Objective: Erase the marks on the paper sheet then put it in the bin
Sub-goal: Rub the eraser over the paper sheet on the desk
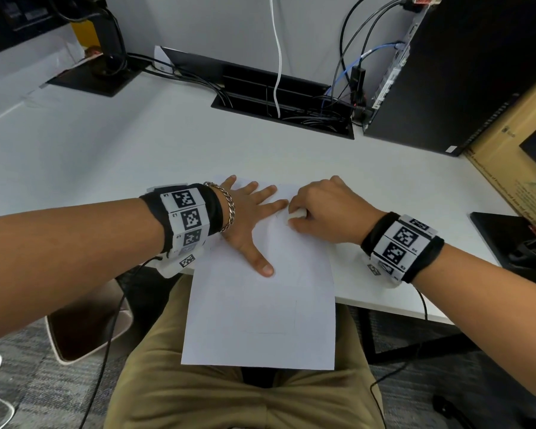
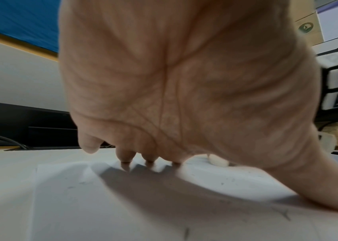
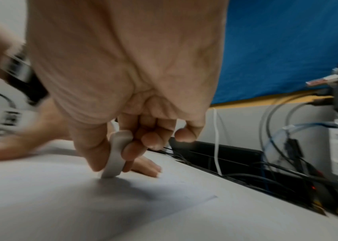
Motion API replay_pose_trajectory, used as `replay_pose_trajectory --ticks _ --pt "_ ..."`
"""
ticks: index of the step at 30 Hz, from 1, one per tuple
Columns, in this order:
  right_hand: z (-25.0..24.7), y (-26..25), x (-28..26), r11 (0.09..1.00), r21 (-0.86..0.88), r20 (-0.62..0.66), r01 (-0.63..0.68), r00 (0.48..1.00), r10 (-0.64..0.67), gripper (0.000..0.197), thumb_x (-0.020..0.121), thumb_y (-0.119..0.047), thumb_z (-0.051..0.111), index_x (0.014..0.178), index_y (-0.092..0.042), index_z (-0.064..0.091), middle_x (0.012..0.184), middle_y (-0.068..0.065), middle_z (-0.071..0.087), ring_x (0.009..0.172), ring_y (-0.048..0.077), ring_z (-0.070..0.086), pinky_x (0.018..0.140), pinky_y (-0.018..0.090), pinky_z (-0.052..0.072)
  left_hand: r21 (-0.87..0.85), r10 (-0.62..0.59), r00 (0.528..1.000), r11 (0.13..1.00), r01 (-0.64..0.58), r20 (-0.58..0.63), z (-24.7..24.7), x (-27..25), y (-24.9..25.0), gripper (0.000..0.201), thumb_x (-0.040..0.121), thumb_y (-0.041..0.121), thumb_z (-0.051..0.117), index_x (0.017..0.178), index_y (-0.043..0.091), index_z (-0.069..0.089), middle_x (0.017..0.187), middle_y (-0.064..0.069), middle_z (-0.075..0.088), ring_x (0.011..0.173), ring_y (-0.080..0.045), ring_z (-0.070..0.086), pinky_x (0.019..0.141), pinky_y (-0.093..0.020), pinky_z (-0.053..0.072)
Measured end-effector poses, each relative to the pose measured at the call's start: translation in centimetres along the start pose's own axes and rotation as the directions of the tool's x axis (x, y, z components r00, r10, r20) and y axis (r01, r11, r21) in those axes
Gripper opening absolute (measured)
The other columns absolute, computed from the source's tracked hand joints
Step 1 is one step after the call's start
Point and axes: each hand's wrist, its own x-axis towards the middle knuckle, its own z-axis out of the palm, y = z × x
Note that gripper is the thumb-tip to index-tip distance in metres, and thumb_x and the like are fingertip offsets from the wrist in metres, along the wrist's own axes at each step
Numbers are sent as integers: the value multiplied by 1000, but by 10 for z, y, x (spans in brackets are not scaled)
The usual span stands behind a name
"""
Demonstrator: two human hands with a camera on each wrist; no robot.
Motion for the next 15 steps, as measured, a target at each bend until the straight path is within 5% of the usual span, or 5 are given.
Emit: replay_pose_trajectory --ticks 6,12,15 --pt "-1 -17 -25 989 -91 100 116 989 -107 27 96 -47 50 103 -29 70 89 -13 59 96 11 57 83 36 35 17 -15 1000 1000 15 4 -1 -1 2 150 48 109 52 156 47 -30 168 10 -33 159 -27 -21 121 -67 -15" --pt "-5 -10 -8 999 -36 34 23 999 -21 27 95 -43 54 113 -30 70 89 -17 49 101 12 59 81 35 27 26 -17 1000 1000 17 1 -2 0 3 151 47 109 52 157 46 -29 169 9 -31 160 -27 -20 121 -68 -14" --pt "-2 -20 -24 994 -64 79 89 993 -83 25 95 -46 52 104 -30 70 88 -14 57 95 11 60 85 36 37 33 -29 1000 999 28 4 -2 -2 3 150 47 109 52 156 46 -30 169 9 -32 160 -27 -19 121 -69 -13"
